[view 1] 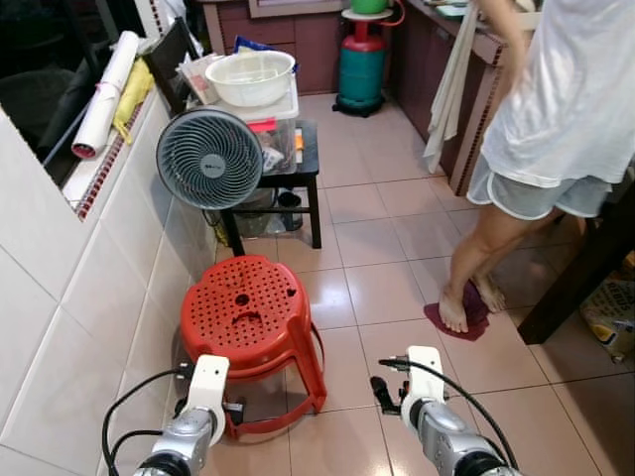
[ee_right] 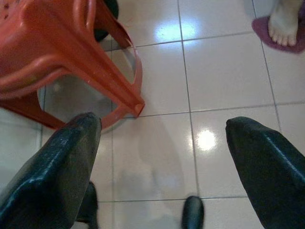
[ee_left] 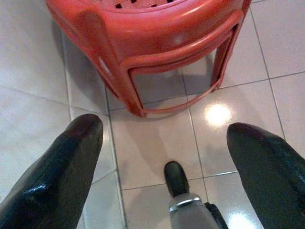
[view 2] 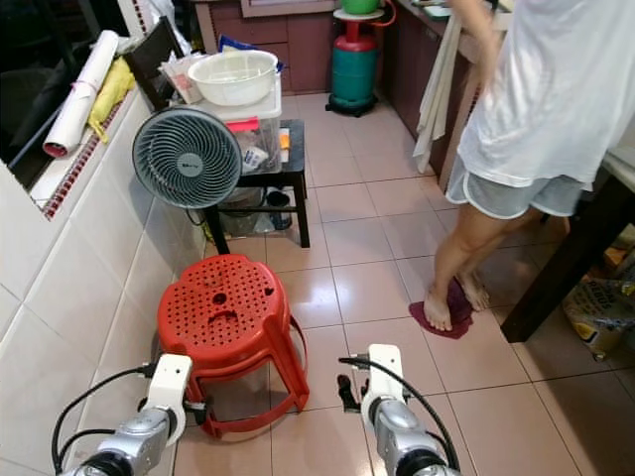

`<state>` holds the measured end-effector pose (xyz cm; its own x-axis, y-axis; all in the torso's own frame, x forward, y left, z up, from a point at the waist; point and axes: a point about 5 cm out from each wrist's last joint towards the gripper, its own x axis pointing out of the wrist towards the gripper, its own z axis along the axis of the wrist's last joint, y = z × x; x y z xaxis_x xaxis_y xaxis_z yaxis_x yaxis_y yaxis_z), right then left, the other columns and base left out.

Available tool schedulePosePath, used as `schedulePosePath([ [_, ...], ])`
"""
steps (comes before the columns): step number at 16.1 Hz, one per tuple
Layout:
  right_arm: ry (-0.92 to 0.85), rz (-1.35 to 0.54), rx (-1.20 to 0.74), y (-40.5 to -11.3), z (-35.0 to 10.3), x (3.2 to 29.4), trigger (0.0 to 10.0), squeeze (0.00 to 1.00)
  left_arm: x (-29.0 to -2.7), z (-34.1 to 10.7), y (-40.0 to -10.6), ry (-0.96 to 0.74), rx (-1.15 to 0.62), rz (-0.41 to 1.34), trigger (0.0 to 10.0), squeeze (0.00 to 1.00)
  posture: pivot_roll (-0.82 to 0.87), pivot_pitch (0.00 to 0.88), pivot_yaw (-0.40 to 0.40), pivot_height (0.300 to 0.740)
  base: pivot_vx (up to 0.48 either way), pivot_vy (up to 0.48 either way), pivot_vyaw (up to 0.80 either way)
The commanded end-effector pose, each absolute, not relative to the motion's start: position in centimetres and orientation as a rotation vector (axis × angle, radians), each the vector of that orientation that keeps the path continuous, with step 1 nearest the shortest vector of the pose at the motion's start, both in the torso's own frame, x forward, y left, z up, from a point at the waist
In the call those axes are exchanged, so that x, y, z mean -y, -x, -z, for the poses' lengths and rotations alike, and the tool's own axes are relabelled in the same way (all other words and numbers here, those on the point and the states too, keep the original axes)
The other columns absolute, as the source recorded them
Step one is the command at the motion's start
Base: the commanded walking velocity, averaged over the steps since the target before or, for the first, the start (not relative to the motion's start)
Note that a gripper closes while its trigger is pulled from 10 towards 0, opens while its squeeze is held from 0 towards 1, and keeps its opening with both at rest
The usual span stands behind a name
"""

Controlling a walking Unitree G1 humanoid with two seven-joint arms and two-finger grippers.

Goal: Setting the table

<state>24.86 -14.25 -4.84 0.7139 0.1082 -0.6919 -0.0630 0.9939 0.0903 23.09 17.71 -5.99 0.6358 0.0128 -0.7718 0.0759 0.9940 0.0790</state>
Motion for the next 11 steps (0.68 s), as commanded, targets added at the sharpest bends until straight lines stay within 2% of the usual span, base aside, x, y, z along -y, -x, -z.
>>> schedulePosePath([
  [1,-0.018,-0.129,-0.765,-24.9,4.8,14.2,10.0,0.00,-18.2,6.5,-22.2,-0.128,-0.914,0.020,10.0,0.00,-0.19,0.000,0.057,0.740,0.000,0.000,0.51],
  [7,0.035,-0.140,-0.792,-24.2,5.3,14.8,10.0,0.00,-18.9,7.6,-20.2,-0.125,-0.968,-0.009,10.0,0.00,-0.16,0.000,0.034,0.740,0.000,0.000,0.74],
  [11,0.070,-0.118,-0.819,-23.5,5.7,15.6,10.0,0.00,-18.6,8.0,-19.5,-0.099,-0.992,-0.001,10.0,0.00,-0.16,0.000,0.025,0.740,0.000,0.000,0.00],
])
